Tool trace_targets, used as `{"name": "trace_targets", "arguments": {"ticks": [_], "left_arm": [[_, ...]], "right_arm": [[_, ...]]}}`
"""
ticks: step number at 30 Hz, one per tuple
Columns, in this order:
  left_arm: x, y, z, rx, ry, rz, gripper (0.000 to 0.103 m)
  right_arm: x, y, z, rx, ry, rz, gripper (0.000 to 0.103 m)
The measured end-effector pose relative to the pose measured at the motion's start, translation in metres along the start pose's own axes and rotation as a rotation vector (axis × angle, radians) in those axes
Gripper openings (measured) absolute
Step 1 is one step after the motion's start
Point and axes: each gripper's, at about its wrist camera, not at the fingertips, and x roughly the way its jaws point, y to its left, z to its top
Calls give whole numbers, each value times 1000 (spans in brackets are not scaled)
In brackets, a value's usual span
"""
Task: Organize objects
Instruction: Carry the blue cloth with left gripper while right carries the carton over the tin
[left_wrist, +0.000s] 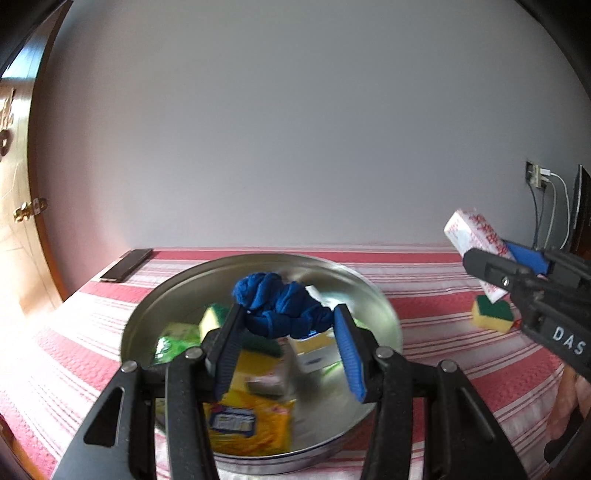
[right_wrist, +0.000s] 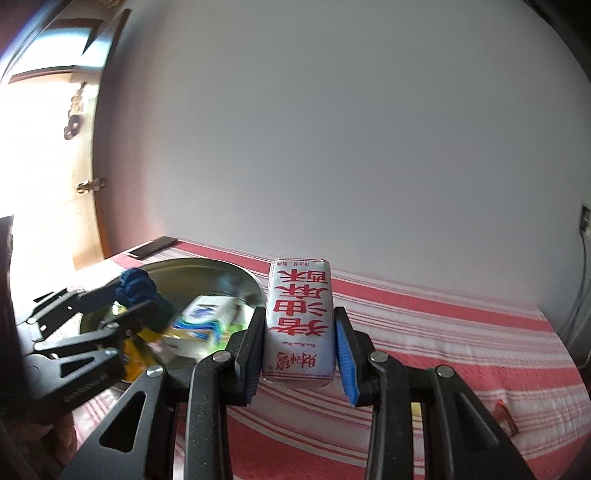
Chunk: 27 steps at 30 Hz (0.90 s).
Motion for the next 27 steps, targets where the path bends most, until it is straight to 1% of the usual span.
{"name": "trace_targets", "arguments": {"ticks": [8,15,20,27], "left_arm": [[3,30,-7,-24,26,53,48],[12,50,-8,-42,59,83,48],[15,53,-8,-37,64,90,48],[23,53,-7,-16,78,99,48]], "right_arm": [[14,39,9,-51,3,73,38],[31,68,17,-96,12,115,38],[44,82,20,-112,25,131,38],[57,88,21,-110,46,136,38]]}}
